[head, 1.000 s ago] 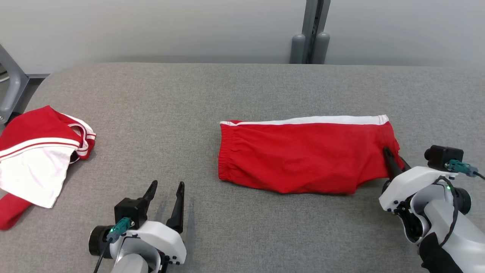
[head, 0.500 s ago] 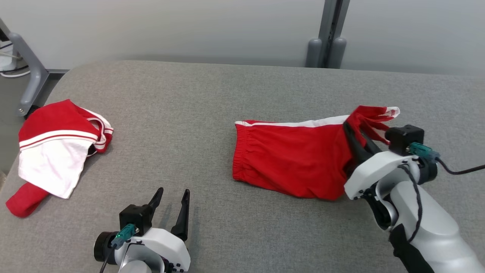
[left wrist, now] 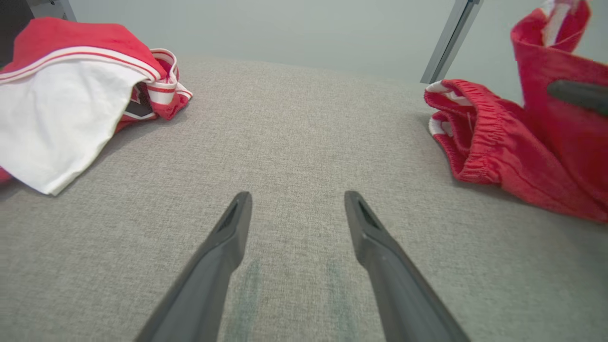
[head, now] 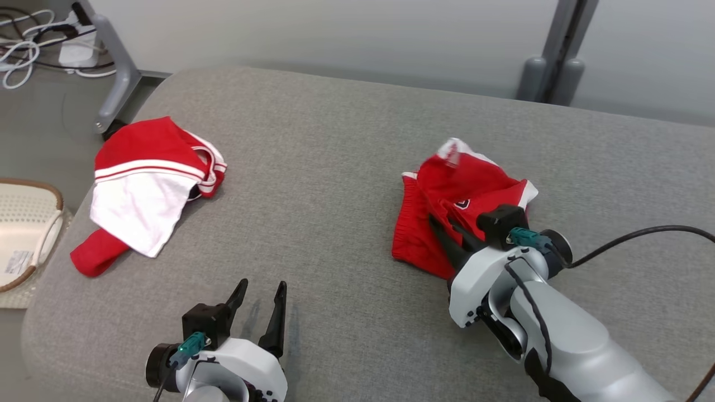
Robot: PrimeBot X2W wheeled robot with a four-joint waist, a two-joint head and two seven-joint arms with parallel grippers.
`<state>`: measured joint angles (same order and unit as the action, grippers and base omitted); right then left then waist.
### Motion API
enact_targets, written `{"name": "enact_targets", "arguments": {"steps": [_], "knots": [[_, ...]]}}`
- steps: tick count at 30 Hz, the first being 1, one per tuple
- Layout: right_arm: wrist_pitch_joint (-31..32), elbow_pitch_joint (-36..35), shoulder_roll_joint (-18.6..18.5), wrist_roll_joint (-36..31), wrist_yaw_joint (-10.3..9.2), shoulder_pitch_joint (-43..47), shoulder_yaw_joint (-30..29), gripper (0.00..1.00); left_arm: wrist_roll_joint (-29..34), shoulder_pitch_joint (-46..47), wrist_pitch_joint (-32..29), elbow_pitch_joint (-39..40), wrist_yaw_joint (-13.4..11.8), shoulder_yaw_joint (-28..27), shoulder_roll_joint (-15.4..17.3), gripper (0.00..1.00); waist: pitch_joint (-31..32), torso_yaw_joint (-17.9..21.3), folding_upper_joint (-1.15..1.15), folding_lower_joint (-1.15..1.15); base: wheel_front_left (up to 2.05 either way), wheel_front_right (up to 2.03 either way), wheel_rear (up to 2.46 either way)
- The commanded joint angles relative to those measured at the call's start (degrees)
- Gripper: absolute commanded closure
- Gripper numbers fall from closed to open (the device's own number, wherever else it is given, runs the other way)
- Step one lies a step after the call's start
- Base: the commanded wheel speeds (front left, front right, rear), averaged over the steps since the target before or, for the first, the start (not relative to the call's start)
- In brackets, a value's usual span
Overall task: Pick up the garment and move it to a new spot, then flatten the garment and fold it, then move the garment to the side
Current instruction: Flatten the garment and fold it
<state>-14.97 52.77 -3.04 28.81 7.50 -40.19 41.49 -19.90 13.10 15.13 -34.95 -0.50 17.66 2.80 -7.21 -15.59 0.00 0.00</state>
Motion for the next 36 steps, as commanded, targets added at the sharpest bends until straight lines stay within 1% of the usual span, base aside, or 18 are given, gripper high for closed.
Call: {"name": "enact_targets", "arguments": {"steps": [1,2,3,8,10,12,16,22,26,28,36], "knots": [[-0.1,0.8,-0.1,0.7,-0.02,-0.6,0.9,0.56,-0.4,-0.2,0.0,0.2,-0.3,0.0,0.2,0.00,-0.5,-0.9,0.00,0.00,0.00,0.00,0.00],[-0.1,1.1,-0.1,1.2,-0.02,-0.7,2.1,0.08,-0.5,-0.1,0.0,0.3,-0.3,0.2,0.2,0.00,-0.6,-1.1,0.00,0.00,0.00,0.00,0.00],[-0.2,0.7,0.0,2.2,-0.02,-0.7,3.3,0.00,-0.4,0.0,0.0,0.4,-0.5,0.3,0.2,0.00,-0.7,-1.3,0.00,0.00,0.00,0.00,0.00],[-0.2,-0.5,-0.2,6.3,-0.02,-1.4,8.3,0.00,-0.6,-0.2,0.0,0.8,-1.1,0.0,0.2,0.00,-0.8,-0.8,0.00,0.00,0.00,0.00,0.00],[-0.3,-0.8,-0.1,7.3,-0.02,-1.7,9.3,0.00,-0.4,-0.3,0.0,1.0,-1.4,-0.4,0.2,0.00,-0.6,0.0,0.00,0.00,0.00,0.00,0.00],[-0.3,-1.4,-0.1,7.9,-0.02,-2.0,9.1,0.00,0.0,-0.3,0.0,1.3,-1.4,-0.9,0.2,0.00,-0.4,0.9,0.00,0.00,0.00,0.00,0.00],[-0.3,-2.8,-0.2,6.6,-0.02,-1.4,5.4,0.00,0.4,-0.3,0.0,1.7,-1.5,-1.6,0.2,0.00,0.0,2.8,0.00,0.00,0.00,0.00,0.00],[-0.3,-6.5,-2.0,3.0,-0.02,2.8,-3.9,0.00,1.5,-1.1,0.0,2.0,-1.3,-3.2,0.2,0.00,0.9,5.6,0.00,0.00,0.00,0.00,0.00],[-0.3,-9.0,-2.4,0.0,-0.01,7.1,-10.4,0.00,2.3,-1.5,0.0,2.5,-1.2,-4.8,0.2,0.00,1.2,7.2,0.00,0.00,0.00,0.00,0.00],[-0.3,-9.8,-2.3,-1.2,-0.01,9.1,-12.7,0.00,2.7,-1.9,0.0,2.7,-1.0,-5.8,0.2,0.00,1.2,7.8,0.00,0.00,0.00,0.00,0.00],[-0.3,-10.3,-1.2,-3.2,-0.01,13.6,-15.8,0.00,2.9,-2.8,0.0,4.0,-0.3,-7.3,0.2,0.00,0.4,7.9,0.00,0.00,0.00,0.00,0.00]]}}
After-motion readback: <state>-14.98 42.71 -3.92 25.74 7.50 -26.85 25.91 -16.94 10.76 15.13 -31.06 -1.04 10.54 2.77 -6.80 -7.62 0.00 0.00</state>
